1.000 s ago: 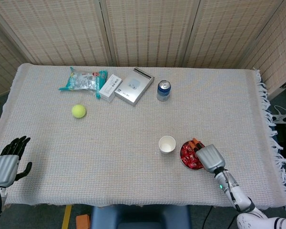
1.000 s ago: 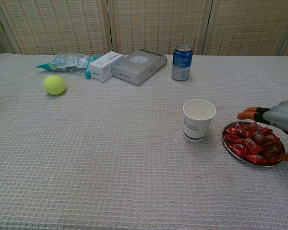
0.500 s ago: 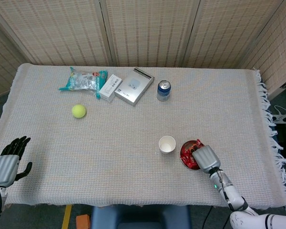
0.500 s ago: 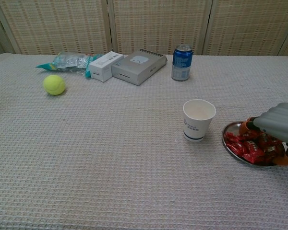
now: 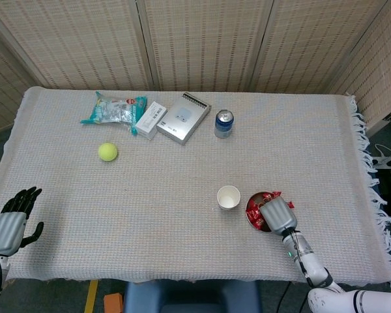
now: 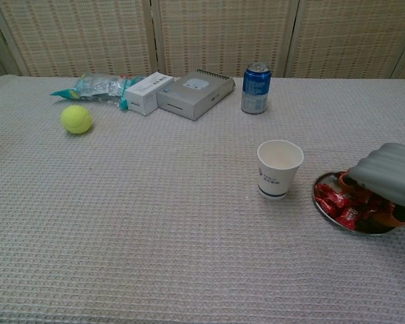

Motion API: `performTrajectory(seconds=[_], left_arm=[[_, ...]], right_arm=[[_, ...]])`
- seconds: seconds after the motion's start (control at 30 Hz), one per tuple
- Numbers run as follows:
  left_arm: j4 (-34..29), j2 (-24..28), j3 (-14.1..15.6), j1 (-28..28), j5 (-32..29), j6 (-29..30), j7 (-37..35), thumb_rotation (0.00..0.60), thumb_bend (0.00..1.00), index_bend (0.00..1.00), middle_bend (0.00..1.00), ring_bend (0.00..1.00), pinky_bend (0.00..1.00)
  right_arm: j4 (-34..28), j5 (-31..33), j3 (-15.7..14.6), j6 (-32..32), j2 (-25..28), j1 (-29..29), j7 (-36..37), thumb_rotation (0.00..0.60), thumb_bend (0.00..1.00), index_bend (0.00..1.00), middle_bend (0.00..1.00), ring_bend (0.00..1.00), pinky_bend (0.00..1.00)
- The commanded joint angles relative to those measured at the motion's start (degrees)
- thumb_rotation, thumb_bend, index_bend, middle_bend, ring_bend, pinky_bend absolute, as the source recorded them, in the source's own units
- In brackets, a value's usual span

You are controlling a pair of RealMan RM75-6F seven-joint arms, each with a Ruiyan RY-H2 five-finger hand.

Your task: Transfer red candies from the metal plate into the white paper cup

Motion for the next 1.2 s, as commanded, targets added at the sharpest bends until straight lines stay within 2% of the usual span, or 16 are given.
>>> performTrajectory(seconds=[0.03,0.3,0.47,0.6,0.83,1.2], left_arm=[[-0.02,0.08,0.09,-0.03,0.22,-0.01,-0.28,0.6,0.45,0.0,0.0,0.0,0.15],[-0.05,0.35,0.2,0.01,0.24,-0.04,-0.75,0.6,0.45,0.0,0.0,0.0,0.15],[-0.06,0.44,0.31,-0.01,0.39,-0.11,-0.93,0.6,0.46,0.0,0.0,0.0,0.15],[-0.06,0.49,0.33,-0.04,0.31,-0.23,-0.98,0.6,0.46,0.0,0.0,0.0,0.15],[-0.16,0.62,0.38,-0.03,0.27,-0.26,-1.11,0.6,0.47,0.0,0.0,0.0,0.15],[-0.26,0.5,0.43,-0.1,0.18,-0.41,-0.79,0.6,0.47,0.0,0.0,0.0,0.15]], right_arm=[[0.3,0.7,-0.25,0.84,-0.88,0.6,-1.59,0.6,0.34,0.48,0.43,0.72,1.0],[0.48,1.9,-0.53,1.85,-1.62,1.41,-3.17,0.6,0.36,0.55,0.51,0.74,1.0],[0.88,2.73,-0.74,1.69,-1.85,2.0,-3.5,0.6,0.4,0.63,0.57,0.75,1.0],[1.1,2.55,-0.91,2.07,-2.05,2.23,-3.23,0.6,0.41,0.68,0.61,0.76,1.0],[0.92,0.52,-1.13,3.35,-1.61,2.1,-1.45,0.6,0.42,0.82,0.74,0.79,1.0],[-5.74,-4.94,0.57,7.21,3.44,1.62,3.41,0.6,0.42,0.85,0.76,0.79,1.0]])
